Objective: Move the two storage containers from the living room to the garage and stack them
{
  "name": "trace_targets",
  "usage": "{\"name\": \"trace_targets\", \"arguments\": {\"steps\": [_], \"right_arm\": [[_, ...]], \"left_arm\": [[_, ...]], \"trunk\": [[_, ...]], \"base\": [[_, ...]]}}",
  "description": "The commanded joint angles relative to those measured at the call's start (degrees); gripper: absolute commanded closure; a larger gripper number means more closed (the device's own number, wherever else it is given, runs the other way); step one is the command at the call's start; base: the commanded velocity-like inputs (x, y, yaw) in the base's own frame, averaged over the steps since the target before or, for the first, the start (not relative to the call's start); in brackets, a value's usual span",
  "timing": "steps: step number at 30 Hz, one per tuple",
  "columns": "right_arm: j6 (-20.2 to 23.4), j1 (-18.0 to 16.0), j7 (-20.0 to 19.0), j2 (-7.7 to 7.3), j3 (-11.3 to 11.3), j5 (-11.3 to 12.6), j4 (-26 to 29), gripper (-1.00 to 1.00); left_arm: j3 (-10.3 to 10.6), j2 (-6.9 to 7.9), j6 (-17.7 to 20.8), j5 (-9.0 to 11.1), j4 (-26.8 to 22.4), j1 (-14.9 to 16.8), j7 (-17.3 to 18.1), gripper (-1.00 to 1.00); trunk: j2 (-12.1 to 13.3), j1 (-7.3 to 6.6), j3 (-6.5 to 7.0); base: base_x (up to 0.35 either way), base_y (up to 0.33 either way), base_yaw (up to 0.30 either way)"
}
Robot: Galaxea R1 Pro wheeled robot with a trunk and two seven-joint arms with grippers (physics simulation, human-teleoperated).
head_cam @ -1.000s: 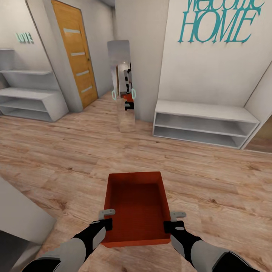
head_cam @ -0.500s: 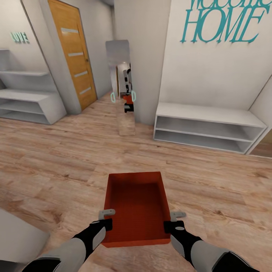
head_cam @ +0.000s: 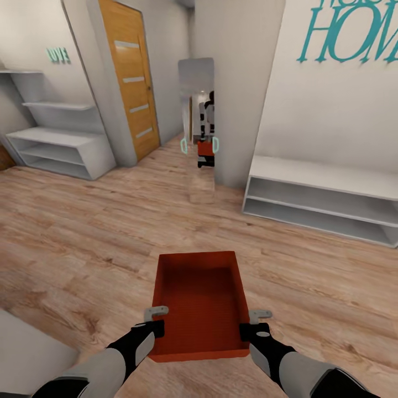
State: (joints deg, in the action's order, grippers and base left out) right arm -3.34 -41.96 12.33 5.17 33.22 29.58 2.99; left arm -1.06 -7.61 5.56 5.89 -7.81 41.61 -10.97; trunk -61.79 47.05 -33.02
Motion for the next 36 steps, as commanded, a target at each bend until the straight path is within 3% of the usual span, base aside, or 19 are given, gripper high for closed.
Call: {"name": "trace_targets", "arguments": {"steps": [1, 32, 36], "right_arm": [[-1.1, -0.1, -1.7, 0.02, -1.1, -0.2, 0.7, 1.00], [-1.1, -0.1, -1.7, 0.02, -1.2, -0.1, 0.7, 1.00], [-1.1, -0.1, -1.7, 0.02, -1.1, -0.1, 0.7, 1.00]], "left_arm": [[1.0, 0.16, 0.3, 0.4, 0.1, 0.0, -0.5, 1.00], [1.0, 0.24, 0.3, 0.4, 0.1, 0.0, -0.5, 1.00], [1.0, 0.24, 0.3, 0.4, 0.1, 0.0, -0.5, 1.00]], "trunk": [[0.0, 0.03, -0.05], [0.0, 0.03, -0.05], [0.0, 0.03, -0.05]], "base": [[0.322, 0.000, 0.268], [0.322, 0.000, 0.268], [0.322, 0.000, 0.077]]}}
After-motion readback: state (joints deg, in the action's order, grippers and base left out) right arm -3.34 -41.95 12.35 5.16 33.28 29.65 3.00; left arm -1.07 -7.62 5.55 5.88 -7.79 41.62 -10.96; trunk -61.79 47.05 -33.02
